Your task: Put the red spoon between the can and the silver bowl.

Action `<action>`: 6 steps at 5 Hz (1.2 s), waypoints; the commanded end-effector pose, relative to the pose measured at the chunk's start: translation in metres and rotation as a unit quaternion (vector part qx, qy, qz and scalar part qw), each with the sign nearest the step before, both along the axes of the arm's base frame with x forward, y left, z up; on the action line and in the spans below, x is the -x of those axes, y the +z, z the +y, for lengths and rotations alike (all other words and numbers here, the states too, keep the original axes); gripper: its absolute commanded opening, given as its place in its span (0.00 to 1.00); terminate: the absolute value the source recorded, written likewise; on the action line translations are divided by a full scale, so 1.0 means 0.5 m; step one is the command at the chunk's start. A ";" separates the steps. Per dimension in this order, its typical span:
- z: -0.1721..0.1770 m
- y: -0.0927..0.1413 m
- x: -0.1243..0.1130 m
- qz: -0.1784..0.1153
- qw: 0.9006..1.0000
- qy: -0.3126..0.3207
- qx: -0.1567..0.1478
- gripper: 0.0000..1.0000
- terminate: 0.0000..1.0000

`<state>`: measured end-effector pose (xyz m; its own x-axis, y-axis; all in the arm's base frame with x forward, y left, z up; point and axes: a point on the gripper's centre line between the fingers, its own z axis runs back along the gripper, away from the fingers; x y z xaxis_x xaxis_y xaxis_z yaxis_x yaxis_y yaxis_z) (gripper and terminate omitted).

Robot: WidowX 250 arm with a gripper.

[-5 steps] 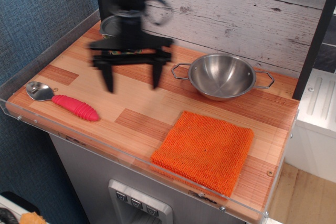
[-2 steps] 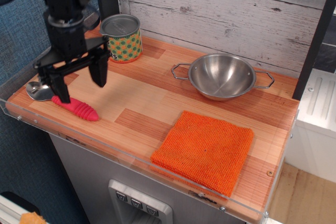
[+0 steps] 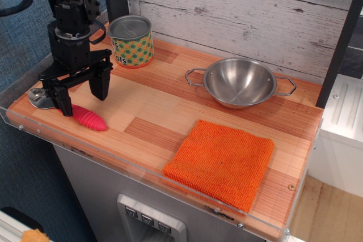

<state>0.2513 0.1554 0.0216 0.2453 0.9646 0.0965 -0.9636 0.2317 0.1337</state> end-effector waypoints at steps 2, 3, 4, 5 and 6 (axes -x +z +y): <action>0.014 -0.021 0.013 -0.001 0.998 0.035 -0.045 1.00 0.00; 0.013 -0.033 0.013 -0.007 0.998 0.036 -0.041 1.00 0.00; 0.012 -0.038 0.018 -0.009 0.999 0.037 -0.031 0.00 0.00; 0.006 -0.036 0.032 -0.024 0.998 0.046 -0.021 0.00 0.00; -0.002 -0.047 0.045 -0.027 0.999 0.036 -0.017 0.00 0.00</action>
<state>0.2431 0.1606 0.0035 0.1829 0.9703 0.1584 -0.9824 0.1744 0.0663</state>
